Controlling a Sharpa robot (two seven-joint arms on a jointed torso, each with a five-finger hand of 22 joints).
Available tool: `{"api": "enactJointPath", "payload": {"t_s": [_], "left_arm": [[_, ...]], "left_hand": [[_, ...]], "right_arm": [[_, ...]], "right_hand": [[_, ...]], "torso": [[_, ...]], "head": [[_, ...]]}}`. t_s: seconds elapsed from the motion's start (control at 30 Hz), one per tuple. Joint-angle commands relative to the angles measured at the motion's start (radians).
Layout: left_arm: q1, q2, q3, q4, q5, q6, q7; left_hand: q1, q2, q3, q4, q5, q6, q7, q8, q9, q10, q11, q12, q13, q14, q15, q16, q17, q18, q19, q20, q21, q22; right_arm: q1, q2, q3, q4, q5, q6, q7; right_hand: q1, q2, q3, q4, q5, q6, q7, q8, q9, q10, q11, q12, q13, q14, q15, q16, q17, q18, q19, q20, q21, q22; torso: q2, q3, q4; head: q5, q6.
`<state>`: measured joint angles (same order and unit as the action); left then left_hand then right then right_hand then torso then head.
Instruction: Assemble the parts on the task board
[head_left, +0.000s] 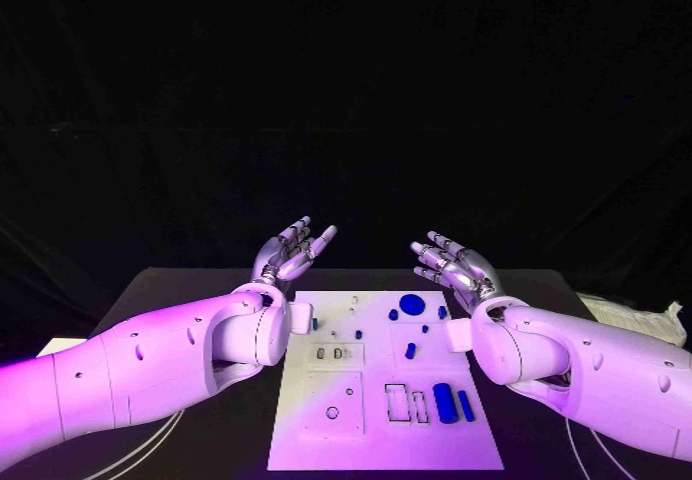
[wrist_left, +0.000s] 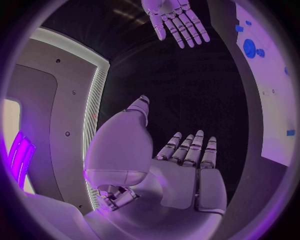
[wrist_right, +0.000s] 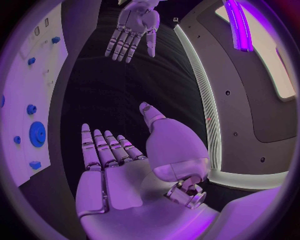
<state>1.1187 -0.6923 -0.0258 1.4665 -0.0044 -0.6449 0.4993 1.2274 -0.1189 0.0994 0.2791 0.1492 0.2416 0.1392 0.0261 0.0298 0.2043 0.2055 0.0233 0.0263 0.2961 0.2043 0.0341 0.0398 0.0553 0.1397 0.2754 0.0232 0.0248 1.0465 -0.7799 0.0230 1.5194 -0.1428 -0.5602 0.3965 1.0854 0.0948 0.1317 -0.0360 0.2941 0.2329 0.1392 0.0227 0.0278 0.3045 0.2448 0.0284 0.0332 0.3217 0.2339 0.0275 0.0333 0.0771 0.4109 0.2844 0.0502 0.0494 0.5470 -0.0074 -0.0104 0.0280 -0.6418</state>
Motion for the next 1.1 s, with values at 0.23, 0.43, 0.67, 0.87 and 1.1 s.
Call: {"api": "enactJointPath", "payload": {"t_s": [0.23,0.43,0.67,0.87,1.1], "left_arm": [[0.002,0.002,0.000,0.000,-0.017,0.059,0.006],[0.002,-0.035,0.000,0.009,0.001,0.078,0.015],[0.002,-0.064,0.000,0.022,0.005,0.095,0.023],[0.002,-0.131,0.000,0.077,0.042,0.155,0.022],[0.007,-0.223,0.000,0.164,0.055,0.217,-0.019]], "left_hand": [[0.056,0.005,0.005,0.015,0.006,0.031,0.117,0.008,0.004,0.024,0.019,0.007,0.004,0.038,0.012,0.009,0.006,0.025,0.014,0.018,0.011,0.005],[0.058,0.010,0.007,0.015,0.006,0.043,0.119,0.009,0.005,0.038,0.021,0.008,0.005,0.052,0.013,0.011,0.008,0.028,0.019,0.018,0.014,0.007],[0.077,0.033,0.014,0.011,0.002,0.132,0.135,0.022,0.013,0.149,0.041,0.021,0.014,0.180,0.029,0.035,0.022,0.056,0.098,0.017,0.048,0.024],[0.115,0.073,0.015,-0.013,-0.002,0.303,0.110,0.047,0.025,0.422,0.048,0.058,0.031,0.488,0.016,0.110,0.055,0.087,0.480,0.014,0.208,0.099],[0.188,0.097,0.064,-0.094,0.030,0.647,0.102,0.119,0.050,0.732,-0.013,0.125,0.046,0.712,-0.059,0.202,0.084,0.129,0.710,-0.020,0.328,0.141]], "right_arm": [[-0.002,0.001,0.007,-0.015,-0.176,0.238,-0.111],[0.000,-0.024,0.007,-0.029,-0.216,0.168,-0.060],[0.002,-0.027,0.008,-0.047,-0.265,0.148,-0.043],[0.013,-0.032,0.014,-0.059,-0.383,0.149,-0.046],[0.046,-0.044,0.023,-0.076,-0.614,0.130,-0.076]], "right_hand": [[0.095,0.000,0.008,-0.042,-0.001,0.072,0.148,0.011,0.007,0.082,0.008,0.012,0.007,0.076,0.003,0.012,0.006,0.017,0.035,0.008,0.011,0.006],[0.113,0.001,0.006,-0.057,-0.004,0.104,0.148,0.014,0.009,0.116,0.008,0.014,0.008,0.100,0.005,0.013,0.007,0.021,0.041,0.007,0.013,0.007],[0.166,0.000,0.006,-0.093,-0.027,0.202,0.151,0.022,0.016,0.239,0.013,0.024,0.016,0.238,0.003,0.026,0.016,0.044,0.175,0.007,0.054,0.027],[0.219,-0.003,0.009,-0.124,-0.053,0.406,0.136,0.045,0.031,0.550,-0.017,0.069,0.034,0.570,-0.041,0.086,0.035,0.091,0.337,0.004,0.129,0.053],[0.246,-0.013,0.056,-0.154,-0.046,0.650,0.113,0.062,0.040,0.675,-0.053,0.078,0.029,0.724,-0.087,0.107,0.038,0.109,0.437,-0.023,0.185,0.066]], "torso": [[0.000,-0.0002,-0.0003],[0.000,-0.0022,-0.0018],[0.000,-0.0021,-0.0008],[0.023,-0.0021,-0.0075],[0.068,-0.0002,-0.0113]], "head": [[0.000,0.000],[-0.007,-0.011],[-0.009,-0.012],[0.000,-0.004],[-0.005,0.006]]}}
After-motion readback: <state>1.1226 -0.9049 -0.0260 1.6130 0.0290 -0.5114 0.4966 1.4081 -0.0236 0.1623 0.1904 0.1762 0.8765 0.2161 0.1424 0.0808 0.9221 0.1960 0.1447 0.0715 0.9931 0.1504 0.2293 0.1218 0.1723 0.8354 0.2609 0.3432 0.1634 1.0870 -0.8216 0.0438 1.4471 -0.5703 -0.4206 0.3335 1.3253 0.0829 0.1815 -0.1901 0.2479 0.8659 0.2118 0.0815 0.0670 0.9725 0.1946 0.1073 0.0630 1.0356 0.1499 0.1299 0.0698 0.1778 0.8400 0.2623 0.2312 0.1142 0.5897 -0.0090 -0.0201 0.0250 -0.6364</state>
